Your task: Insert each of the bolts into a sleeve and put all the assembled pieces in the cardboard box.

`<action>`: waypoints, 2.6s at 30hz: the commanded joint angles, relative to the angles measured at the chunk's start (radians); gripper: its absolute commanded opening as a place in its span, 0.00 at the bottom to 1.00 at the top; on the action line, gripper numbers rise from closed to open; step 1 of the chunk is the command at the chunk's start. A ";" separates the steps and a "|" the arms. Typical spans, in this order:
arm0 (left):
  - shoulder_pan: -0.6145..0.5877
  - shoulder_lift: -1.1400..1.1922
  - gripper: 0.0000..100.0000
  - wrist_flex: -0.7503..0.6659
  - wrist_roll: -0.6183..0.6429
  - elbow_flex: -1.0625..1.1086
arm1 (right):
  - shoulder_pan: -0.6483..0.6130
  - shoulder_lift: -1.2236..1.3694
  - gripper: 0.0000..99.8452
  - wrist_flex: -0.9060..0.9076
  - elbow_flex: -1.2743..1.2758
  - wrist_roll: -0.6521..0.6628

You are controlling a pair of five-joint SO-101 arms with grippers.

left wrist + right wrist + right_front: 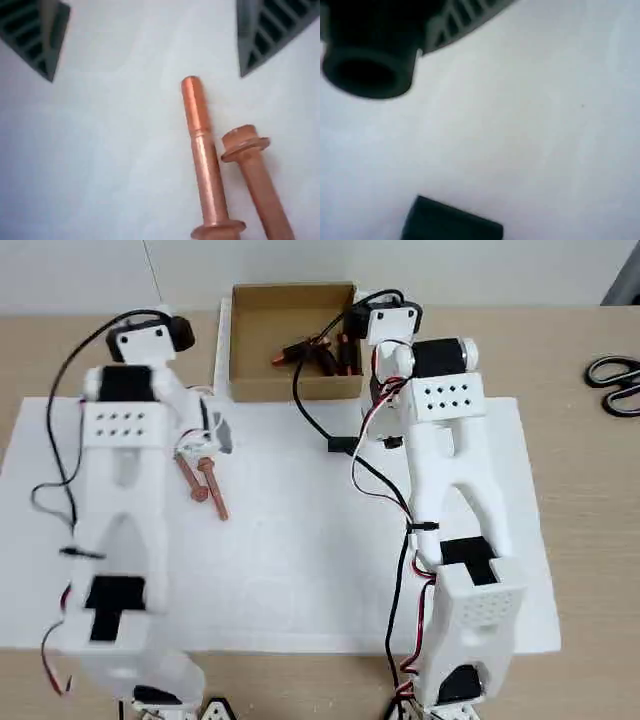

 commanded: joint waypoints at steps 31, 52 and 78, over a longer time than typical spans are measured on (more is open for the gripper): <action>0.008 0.279 0.11 -0.216 0.157 -0.048 | -0.004 -0.077 0.00 0.002 0.086 0.009; -0.025 0.410 0.06 -0.267 0.161 -0.074 | -0.004 -0.074 0.00 0.001 0.086 0.009; 0.106 -0.005 0.01 0.054 0.060 -0.378 | -0.001 -0.378 0.00 0.005 0.087 0.009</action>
